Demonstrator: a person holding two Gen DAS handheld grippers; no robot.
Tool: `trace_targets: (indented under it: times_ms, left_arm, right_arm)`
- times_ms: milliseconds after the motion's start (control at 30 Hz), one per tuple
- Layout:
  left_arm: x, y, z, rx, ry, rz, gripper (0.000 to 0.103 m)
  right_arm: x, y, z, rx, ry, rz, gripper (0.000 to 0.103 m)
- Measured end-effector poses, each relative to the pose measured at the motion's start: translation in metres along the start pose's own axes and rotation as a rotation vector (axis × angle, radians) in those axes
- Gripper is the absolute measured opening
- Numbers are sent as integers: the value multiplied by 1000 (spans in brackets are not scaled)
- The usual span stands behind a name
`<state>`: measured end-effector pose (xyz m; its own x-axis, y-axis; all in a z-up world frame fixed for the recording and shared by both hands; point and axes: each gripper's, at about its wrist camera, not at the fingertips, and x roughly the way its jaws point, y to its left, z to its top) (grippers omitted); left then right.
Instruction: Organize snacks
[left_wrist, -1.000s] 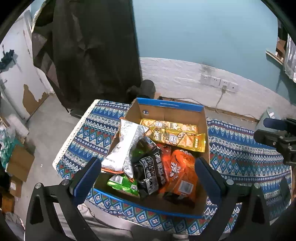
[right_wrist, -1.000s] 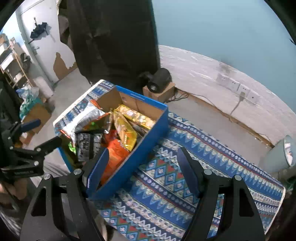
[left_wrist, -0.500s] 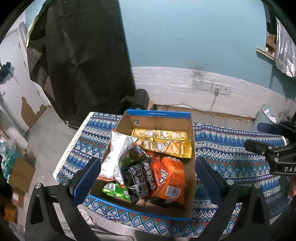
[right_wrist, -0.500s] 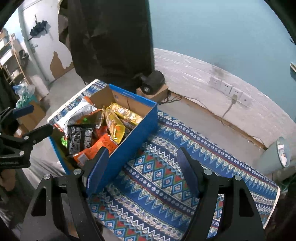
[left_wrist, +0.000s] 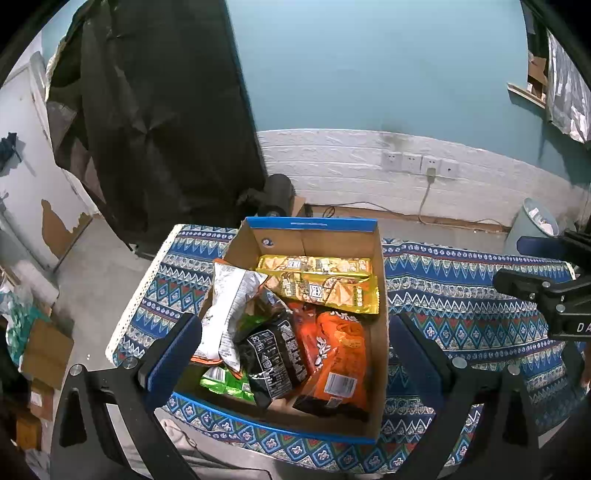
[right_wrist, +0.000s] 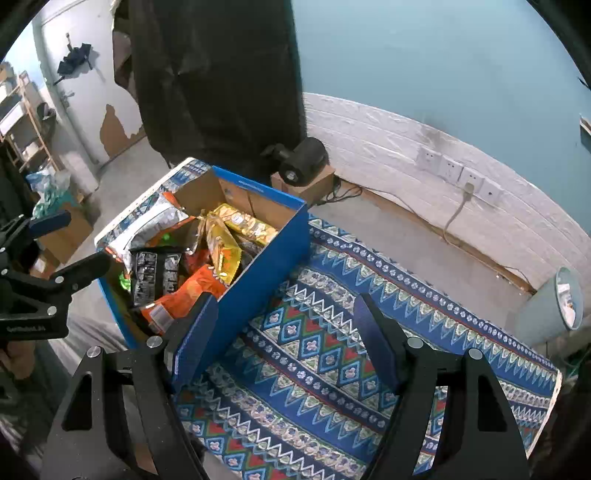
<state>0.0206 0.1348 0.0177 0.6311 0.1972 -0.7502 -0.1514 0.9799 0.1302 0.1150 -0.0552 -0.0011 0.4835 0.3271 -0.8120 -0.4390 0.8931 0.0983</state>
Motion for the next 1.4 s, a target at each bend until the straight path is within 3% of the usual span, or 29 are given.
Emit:
trace_targets:
  times_ms: [1400]
  left_arm:
    - [6,-13,-3,32,30,-15,102]
  right_arm:
    - [-3,1,-6,-12,13,8,75]
